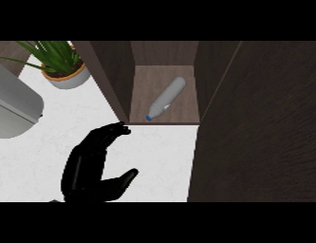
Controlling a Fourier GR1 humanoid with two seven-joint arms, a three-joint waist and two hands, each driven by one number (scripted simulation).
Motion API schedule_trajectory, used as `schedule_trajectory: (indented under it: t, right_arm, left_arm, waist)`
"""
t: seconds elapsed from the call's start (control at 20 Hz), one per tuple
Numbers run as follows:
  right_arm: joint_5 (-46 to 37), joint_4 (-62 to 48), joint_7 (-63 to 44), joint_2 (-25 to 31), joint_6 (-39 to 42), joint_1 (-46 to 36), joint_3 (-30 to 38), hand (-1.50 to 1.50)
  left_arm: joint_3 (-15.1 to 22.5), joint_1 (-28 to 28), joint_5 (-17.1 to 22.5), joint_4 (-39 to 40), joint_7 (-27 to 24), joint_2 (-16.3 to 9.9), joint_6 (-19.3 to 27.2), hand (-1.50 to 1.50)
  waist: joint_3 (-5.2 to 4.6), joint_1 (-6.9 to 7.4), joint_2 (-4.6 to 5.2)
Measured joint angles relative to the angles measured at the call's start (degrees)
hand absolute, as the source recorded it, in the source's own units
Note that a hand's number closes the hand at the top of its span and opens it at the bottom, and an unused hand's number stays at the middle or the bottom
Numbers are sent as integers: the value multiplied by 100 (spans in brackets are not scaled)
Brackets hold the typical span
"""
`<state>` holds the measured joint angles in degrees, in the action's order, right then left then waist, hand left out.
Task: Pick up the bottled water, place it into the cabinet and close the cabinet
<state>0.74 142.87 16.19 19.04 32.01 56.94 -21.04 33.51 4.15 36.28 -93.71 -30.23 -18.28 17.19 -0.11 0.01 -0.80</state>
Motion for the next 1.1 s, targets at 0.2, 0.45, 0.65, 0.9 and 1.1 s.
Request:
schedule_trajectory:
  t: [0.2, 0.45, 0.65, 0.9, 1.1]
  right_arm:
    - [-81, 19, 12, 134, 73, -30, -379, 150]
    - [-148, 36, -205, 370, 96, -199, -824, 150]
    - [-209, 37, -403, 519, 66, -476, -1091, 150]
    - [-261, 46, -616, 628, -91, -880, -1244, 150]
    - [-265, 34, -842, 518, -383, -1011, -1429, 150]
  left_arm:
    - [-345, -473, 260, -417, -32, -402, -199, -150]
    - [-660, -1068, 646, -871, -56, -732, -467, -150]
    - [-955, -1406, 922, -1018, -89, -1002, -755, -150]
    - [-1237, -1753, 1185, -1237, -96, -1316, -1082, -150]
    - [-1452, -2020, 1333, -1389, -149, -1543, -1339, -150]
  waist:
    - [-7, 7, -4]
    - [-21, 64, -14]
    - [-40, 131, -27]
    - [-62, 249, -30]
    - [-69, 334, -4]
